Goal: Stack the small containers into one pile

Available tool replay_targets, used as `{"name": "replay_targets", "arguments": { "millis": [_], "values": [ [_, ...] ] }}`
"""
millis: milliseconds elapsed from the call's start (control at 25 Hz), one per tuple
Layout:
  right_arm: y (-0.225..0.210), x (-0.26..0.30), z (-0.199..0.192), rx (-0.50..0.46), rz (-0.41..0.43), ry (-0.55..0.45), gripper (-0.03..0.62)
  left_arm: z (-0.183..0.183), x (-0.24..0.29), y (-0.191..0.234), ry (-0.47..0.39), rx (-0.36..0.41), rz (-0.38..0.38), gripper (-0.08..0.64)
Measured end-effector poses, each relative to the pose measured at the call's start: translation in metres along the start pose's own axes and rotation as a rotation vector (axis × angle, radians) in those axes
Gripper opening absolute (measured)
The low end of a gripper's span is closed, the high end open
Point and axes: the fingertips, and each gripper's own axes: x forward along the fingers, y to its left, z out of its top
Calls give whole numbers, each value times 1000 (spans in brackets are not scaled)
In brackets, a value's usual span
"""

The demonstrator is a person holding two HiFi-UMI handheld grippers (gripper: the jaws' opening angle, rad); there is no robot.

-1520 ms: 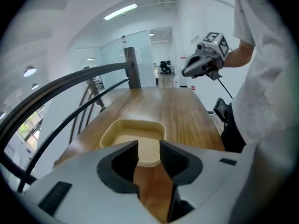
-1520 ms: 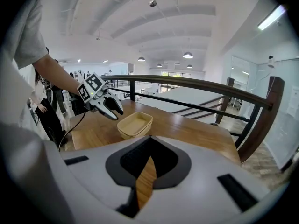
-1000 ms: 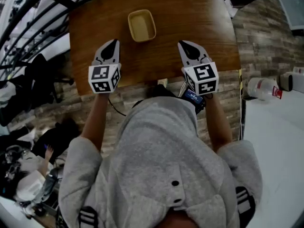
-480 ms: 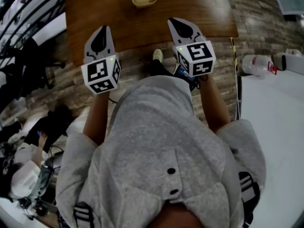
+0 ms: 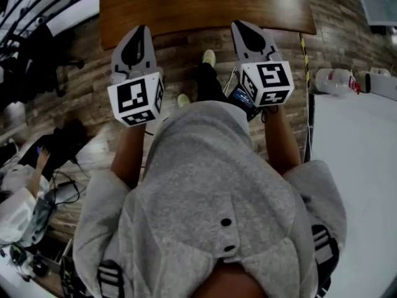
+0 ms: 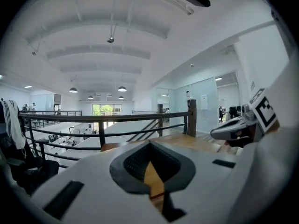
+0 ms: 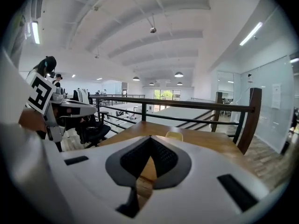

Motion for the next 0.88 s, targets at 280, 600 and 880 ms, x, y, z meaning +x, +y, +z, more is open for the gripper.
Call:
{"name": "replay_targets", "arguments": {
  "millis": [280, 600, 880],
  "values": [
    [29, -75, 1, -33, -18, -59, 15, 0, -83, -22, -37, -3, 26, 14],
    [47, -92, 0, -62, -27, -66, 15, -6, -108, -24, -49, -7, 13, 14],
    [45, -105, 3, -70, -37, -68, 15, -3, -119, -32, -43, -17, 3, 14]
  ]
}}
